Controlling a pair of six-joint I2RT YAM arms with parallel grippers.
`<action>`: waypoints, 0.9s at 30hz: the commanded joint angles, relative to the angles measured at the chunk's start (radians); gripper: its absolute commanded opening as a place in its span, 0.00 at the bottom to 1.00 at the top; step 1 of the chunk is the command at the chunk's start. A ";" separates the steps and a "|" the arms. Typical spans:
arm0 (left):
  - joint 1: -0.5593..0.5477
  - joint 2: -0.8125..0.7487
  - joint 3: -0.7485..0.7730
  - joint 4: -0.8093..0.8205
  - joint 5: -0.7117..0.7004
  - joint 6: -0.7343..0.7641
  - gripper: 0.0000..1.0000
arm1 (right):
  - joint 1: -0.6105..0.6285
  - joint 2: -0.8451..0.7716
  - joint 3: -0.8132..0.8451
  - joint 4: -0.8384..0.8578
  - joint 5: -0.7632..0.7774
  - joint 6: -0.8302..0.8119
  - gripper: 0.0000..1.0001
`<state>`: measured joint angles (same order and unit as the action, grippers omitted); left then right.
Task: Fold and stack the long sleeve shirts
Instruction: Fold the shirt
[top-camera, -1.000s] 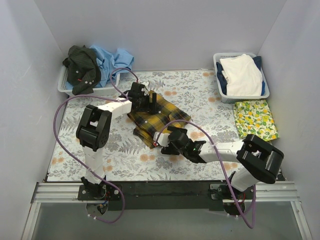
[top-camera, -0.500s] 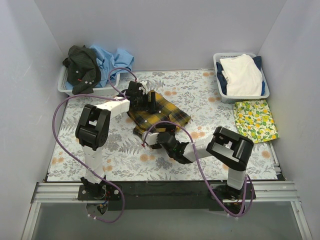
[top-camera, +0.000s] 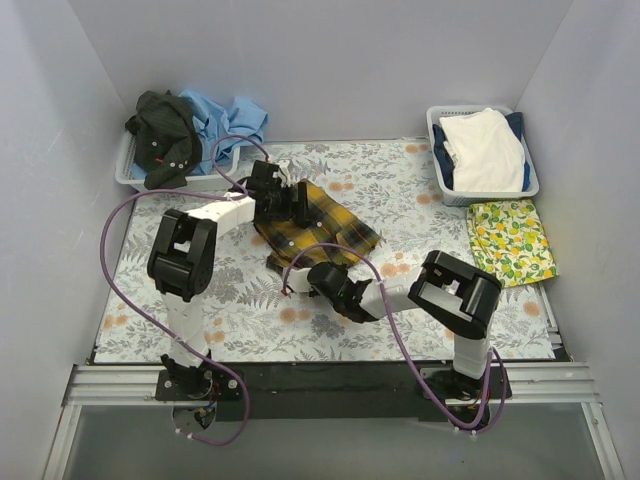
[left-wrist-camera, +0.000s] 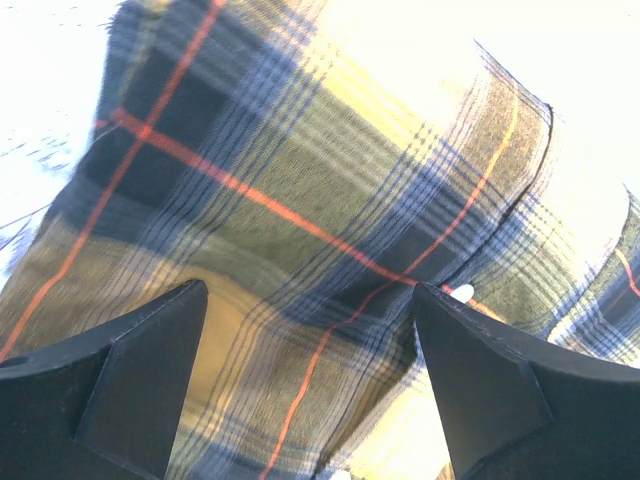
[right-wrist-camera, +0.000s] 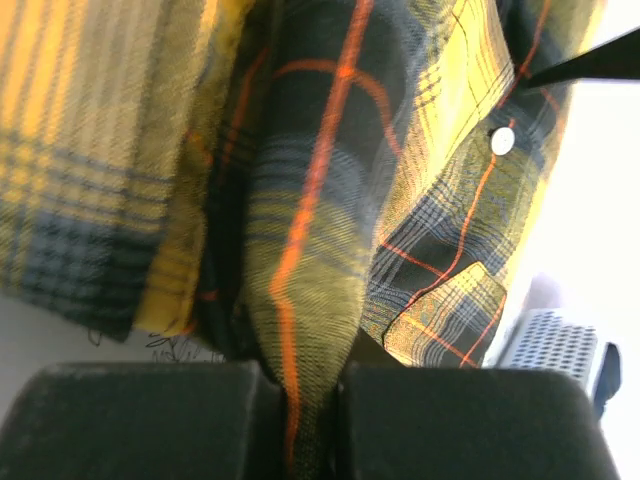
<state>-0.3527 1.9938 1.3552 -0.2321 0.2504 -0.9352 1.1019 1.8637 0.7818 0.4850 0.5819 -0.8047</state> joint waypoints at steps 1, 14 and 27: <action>0.020 -0.156 0.010 -0.045 -0.083 -0.011 0.85 | 0.000 -0.049 0.091 -0.276 -0.128 0.180 0.01; 0.060 -0.539 -0.039 -0.200 -0.480 -0.082 0.87 | -0.016 -0.181 0.339 -0.640 -0.540 0.446 0.01; 0.192 -0.731 -0.016 -0.360 -0.605 -0.229 0.88 | -0.019 -0.138 0.611 -0.848 -0.804 0.501 0.01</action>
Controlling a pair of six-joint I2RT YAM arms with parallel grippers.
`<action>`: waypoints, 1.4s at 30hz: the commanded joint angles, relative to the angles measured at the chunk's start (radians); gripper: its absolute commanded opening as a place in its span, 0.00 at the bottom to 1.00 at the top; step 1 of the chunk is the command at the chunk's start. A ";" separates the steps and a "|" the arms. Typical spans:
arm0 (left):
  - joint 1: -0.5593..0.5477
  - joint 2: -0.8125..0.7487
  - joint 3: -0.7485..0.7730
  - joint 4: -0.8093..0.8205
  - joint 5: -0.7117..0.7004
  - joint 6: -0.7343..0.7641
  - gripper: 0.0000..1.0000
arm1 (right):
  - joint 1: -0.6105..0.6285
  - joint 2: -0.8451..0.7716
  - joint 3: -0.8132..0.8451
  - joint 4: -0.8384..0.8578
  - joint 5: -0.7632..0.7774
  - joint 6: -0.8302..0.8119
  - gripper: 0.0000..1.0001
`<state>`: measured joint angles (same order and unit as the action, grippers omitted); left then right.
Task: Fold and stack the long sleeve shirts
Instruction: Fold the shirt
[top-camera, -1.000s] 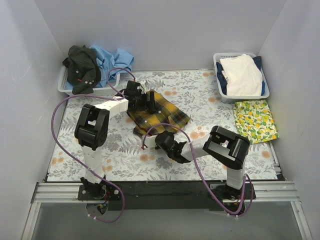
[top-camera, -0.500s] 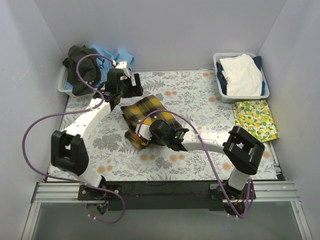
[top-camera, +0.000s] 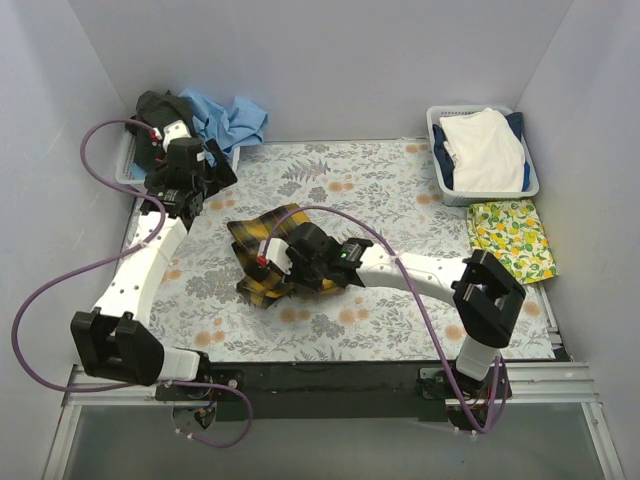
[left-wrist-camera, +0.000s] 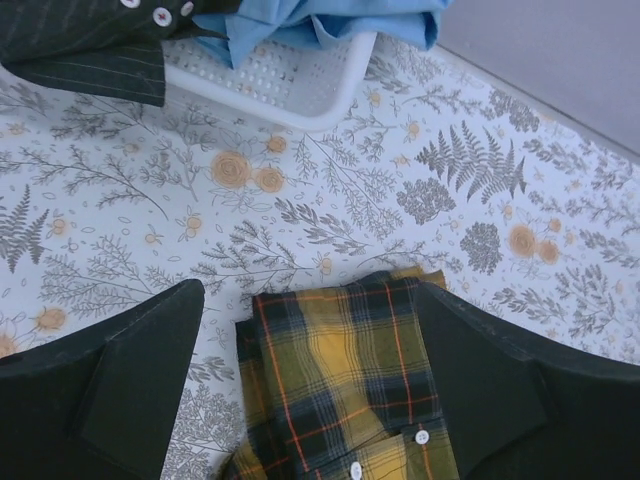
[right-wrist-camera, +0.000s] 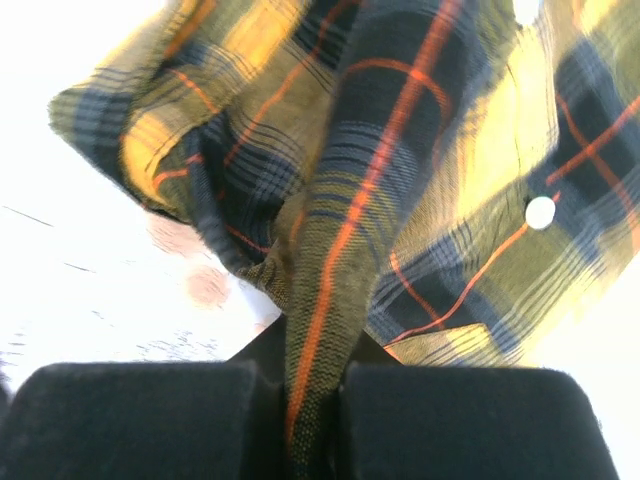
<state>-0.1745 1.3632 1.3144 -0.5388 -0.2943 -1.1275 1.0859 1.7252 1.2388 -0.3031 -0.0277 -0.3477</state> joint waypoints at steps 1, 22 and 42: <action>0.013 -0.113 0.041 -0.061 -0.086 -0.040 0.88 | -0.007 -0.003 0.178 -0.086 -0.242 0.076 0.01; 0.013 -0.084 0.120 -0.078 -0.243 0.000 0.88 | -0.716 -0.093 -0.410 0.574 -0.807 1.107 0.01; 0.010 0.016 -0.449 -0.102 0.415 -0.219 0.72 | -0.834 -0.013 -0.522 0.644 -0.752 1.218 0.01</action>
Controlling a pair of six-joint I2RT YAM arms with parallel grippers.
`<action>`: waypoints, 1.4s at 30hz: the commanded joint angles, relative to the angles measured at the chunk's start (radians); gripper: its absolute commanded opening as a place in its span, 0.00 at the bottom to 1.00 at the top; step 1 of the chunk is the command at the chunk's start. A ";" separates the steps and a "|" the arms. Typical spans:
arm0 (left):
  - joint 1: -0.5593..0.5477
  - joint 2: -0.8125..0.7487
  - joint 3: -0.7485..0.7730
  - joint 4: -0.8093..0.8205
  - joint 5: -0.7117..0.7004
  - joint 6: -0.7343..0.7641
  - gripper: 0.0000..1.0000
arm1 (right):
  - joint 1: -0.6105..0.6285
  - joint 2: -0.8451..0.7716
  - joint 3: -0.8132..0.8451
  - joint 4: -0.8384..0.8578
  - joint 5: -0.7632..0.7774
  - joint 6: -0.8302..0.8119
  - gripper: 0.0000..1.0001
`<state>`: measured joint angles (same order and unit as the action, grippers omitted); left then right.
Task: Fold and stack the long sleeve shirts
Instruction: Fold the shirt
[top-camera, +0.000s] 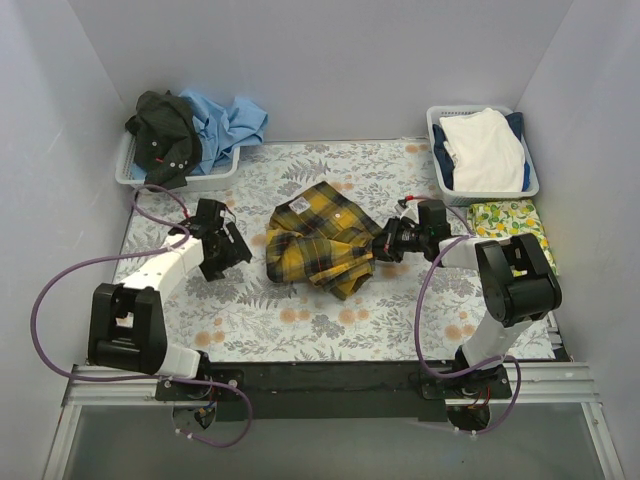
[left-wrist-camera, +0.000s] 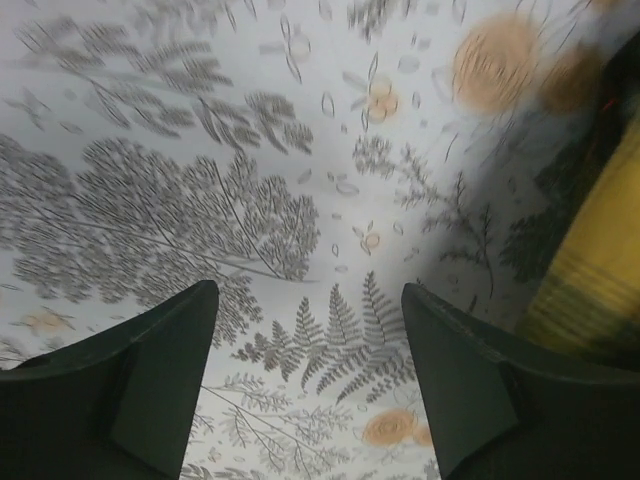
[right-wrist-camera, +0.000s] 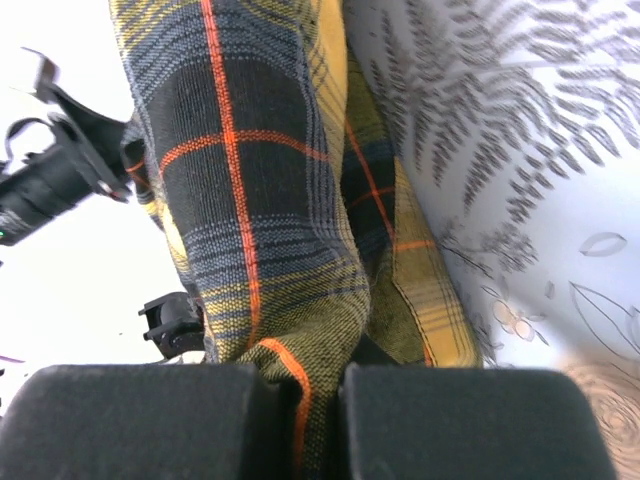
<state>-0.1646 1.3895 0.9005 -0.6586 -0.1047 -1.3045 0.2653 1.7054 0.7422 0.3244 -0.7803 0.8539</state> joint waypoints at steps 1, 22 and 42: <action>-0.010 -0.018 -0.052 0.039 0.264 -0.038 0.69 | -0.021 0.005 -0.027 0.016 0.001 0.017 0.01; -0.188 0.195 0.230 0.370 0.474 -0.045 0.66 | -0.067 0.048 -0.037 0.015 -0.031 0.017 0.01; -0.251 0.829 0.965 0.321 0.487 -0.003 0.69 | -0.181 0.054 0.056 0.013 0.012 -0.023 0.40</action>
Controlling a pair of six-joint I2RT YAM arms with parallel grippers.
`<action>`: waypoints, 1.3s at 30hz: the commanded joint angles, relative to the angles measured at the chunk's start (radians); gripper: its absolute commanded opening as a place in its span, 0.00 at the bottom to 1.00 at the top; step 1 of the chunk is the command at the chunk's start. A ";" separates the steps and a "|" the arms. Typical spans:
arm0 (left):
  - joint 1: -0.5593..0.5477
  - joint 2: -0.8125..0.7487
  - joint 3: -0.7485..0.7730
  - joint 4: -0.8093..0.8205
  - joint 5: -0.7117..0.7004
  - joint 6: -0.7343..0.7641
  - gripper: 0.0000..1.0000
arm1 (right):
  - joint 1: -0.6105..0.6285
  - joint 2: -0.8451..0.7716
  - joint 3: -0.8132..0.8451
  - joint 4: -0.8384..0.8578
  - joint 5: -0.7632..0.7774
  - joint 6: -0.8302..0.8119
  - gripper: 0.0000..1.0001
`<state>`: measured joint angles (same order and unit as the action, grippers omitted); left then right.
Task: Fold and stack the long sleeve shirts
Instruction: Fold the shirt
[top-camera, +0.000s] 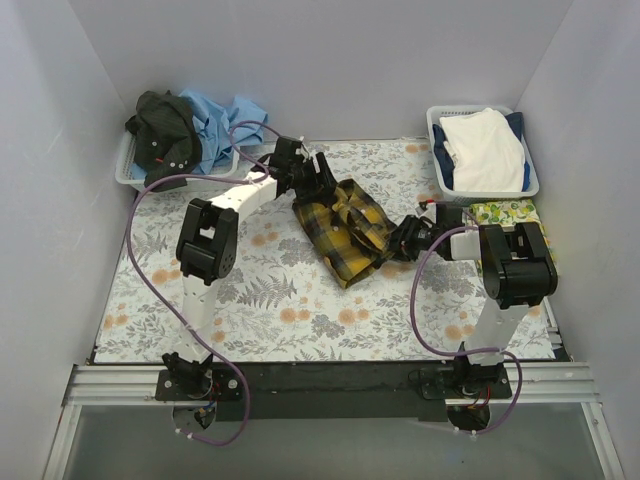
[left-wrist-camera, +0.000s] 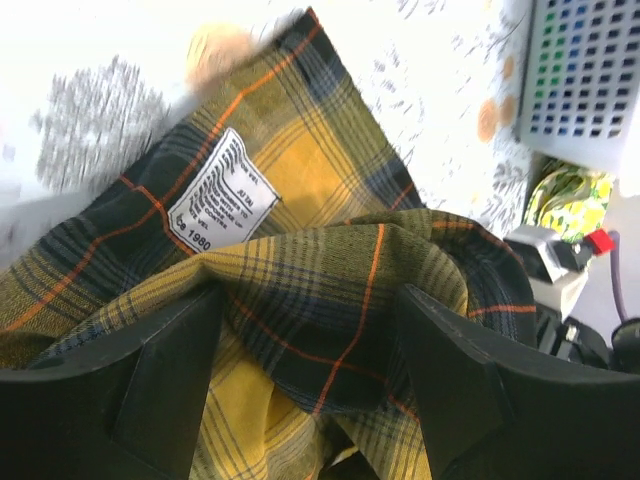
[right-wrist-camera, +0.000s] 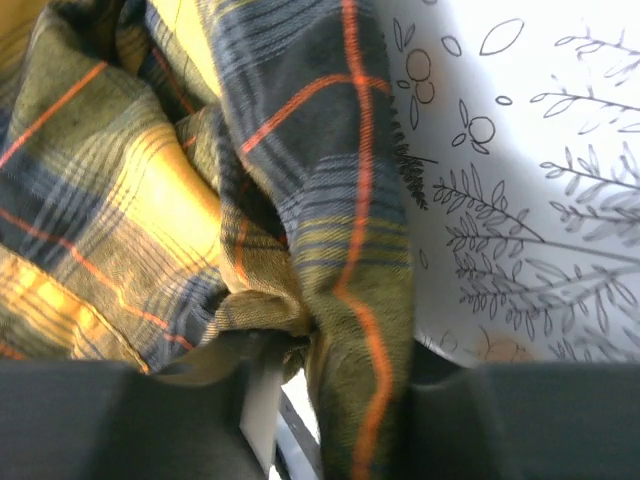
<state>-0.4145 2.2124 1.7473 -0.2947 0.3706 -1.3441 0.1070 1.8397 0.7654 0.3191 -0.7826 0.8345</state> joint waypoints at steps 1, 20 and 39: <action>-0.001 0.015 0.141 -0.056 0.007 0.051 0.69 | -0.041 -0.094 0.028 0.018 0.017 0.001 0.43; 0.003 0.106 0.317 -0.192 -0.106 0.154 0.70 | -0.141 -0.477 -0.162 -0.031 0.017 -0.021 0.45; 0.189 -0.293 0.038 -0.215 -0.325 0.135 0.75 | 0.416 -0.147 0.409 -0.532 0.603 -0.446 0.36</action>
<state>-0.2371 2.0846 1.8397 -0.4942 0.0921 -1.2274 0.4881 1.5673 1.0512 -0.1452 -0.3176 0.4385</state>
